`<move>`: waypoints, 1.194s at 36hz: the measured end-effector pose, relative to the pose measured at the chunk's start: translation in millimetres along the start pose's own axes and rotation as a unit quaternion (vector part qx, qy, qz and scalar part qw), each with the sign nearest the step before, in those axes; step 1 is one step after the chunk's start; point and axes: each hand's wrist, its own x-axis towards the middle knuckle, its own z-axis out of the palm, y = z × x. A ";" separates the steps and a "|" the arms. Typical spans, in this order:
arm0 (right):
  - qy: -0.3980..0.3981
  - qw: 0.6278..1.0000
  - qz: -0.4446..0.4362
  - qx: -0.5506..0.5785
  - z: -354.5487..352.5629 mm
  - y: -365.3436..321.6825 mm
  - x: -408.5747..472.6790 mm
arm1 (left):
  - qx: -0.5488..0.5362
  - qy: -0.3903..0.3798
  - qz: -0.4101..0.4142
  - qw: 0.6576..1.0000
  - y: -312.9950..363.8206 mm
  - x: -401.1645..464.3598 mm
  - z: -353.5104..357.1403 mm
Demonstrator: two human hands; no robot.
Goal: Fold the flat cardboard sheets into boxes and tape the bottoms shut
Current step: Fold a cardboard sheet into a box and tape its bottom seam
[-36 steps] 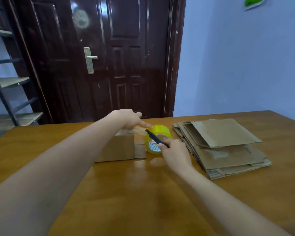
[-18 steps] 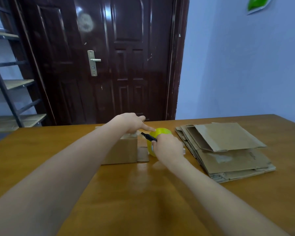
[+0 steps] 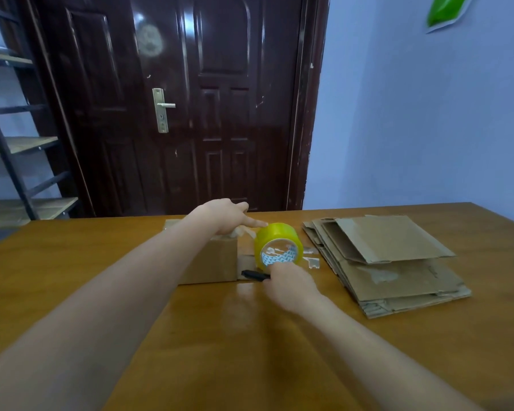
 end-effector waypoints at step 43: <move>0.076 0.977 -0.058 -0.190 -6.1 -19.3 90.4 | -0.107 0.061 -0.059 0.991 -0.7 -16.7 28.3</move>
